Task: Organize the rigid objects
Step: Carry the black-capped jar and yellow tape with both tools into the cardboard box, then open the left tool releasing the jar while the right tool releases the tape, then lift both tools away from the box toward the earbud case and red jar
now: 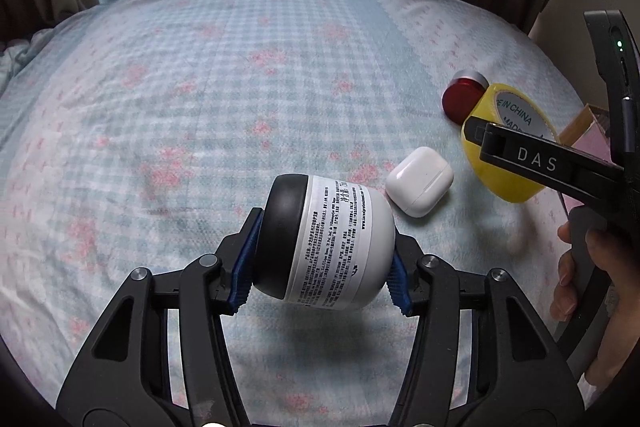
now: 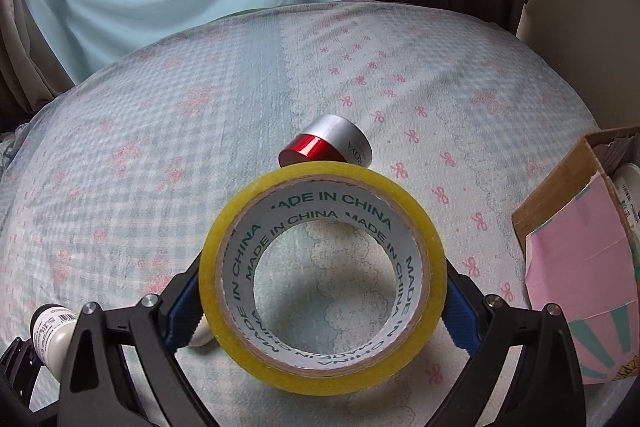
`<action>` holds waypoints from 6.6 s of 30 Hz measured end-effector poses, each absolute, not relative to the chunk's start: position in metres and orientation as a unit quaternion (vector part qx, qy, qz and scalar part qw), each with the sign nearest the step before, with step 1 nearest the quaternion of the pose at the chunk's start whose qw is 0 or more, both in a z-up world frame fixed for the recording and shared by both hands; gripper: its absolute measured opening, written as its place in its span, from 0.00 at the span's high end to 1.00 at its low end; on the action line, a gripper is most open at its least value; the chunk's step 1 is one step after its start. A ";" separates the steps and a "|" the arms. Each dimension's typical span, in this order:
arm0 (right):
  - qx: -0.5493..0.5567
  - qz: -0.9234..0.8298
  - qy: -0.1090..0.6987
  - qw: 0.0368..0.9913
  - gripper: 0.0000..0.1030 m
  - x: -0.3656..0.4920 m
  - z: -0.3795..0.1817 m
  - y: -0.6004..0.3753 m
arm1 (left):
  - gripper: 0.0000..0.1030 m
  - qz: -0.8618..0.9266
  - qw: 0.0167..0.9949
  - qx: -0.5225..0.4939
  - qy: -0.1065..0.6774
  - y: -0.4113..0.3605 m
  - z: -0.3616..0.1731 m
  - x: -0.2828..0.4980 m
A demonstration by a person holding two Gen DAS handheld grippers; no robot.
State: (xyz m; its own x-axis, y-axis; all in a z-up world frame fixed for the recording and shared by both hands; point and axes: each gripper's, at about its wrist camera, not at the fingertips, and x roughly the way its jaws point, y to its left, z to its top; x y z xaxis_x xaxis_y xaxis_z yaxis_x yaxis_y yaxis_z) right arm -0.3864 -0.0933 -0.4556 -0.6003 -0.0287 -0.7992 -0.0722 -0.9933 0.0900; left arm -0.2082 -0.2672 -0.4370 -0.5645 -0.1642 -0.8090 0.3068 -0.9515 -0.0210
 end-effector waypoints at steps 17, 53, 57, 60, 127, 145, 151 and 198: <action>-0.412 0.908 0.059 -0.044 0.06 -0.320 -0.271 -0.070 | 0.51 -0.907 0.149 0.385 0.087 -0.241 -0.254 -0.176; -0.445 0.890 0.094 -0.024 0.06 -0.273 -0.178 0.291 | 0.51 -0.913 0.070 0.387 0.110 0.088 -0.141 -0.286; -0.476 0.873 0.099 -0.030 0.06 -0.297 -0.208 0.322 | 0.51 -0.903 0.075 0.407 0.113 0.115 -0.163 -0.320; -0.504 0.856 0.107 -0.043 0.06 -0.317 -0.235 0.333 | 0.51 -0.893 0.083 0.429 0.110 0.125 -0.183 -0.342; -0.493 0.836 -0.152 -0.184 0.00 -0.337 -0.368 0.306 | 0.00 -0.792 0.101 0.599 0.060 0.122 -0.342 -0.452; -0.457 0.865 -0.084 -0.191 0.00 -0.326 -0.250 0.286 | 0.00 -0.831 0.198 0.515 0.072 0.064 -0.206 -0.308; -0.436 0.866 -0.097 -0.225 0.00 -0.319 -0.209 0.232 | 0.00 -0.827 0.244 0.497 0.098 0.013 -0.186 -0.259; -0.620 0.643 -0.293 -0.343 0.15 -0.461 -0.472 -0.130 | 0.07 -0.693 0.398 0.503 0.331 -0.192 -0.494 -0.311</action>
